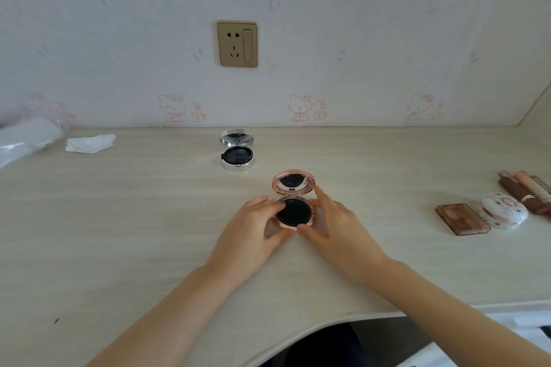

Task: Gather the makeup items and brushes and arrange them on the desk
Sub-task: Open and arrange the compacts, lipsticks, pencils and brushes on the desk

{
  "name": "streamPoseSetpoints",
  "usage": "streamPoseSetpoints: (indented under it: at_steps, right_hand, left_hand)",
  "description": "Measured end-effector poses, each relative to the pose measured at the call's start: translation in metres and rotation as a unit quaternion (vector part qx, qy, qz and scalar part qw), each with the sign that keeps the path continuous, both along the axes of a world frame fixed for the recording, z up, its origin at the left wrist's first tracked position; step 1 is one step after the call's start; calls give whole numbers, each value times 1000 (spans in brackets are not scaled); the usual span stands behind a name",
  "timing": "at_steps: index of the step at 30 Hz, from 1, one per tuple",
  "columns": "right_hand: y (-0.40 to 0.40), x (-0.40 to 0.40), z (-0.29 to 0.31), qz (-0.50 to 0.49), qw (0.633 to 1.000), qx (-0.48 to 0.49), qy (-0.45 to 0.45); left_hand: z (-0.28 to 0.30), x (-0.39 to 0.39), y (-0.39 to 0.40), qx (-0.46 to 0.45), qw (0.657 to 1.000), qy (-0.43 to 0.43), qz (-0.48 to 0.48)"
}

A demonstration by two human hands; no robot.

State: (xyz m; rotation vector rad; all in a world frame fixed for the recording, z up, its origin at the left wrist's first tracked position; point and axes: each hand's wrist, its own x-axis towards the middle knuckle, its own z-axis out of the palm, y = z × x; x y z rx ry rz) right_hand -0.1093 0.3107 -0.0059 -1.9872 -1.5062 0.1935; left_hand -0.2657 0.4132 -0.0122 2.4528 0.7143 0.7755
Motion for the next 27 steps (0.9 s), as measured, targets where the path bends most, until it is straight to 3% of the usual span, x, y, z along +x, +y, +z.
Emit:
streamPoseSetpoints:
  at_steps: [8, 27]
  right_hand:
    - [22, 8, 0, 11, 1000, 10, -13]
    - [118, 46, 7, 24, 999, 22, 2]
  left_hand:
    - [3, 12, 19, 56, 997, 61, -3]
    - [11, 59, 88, 223, 959, 130, 115]
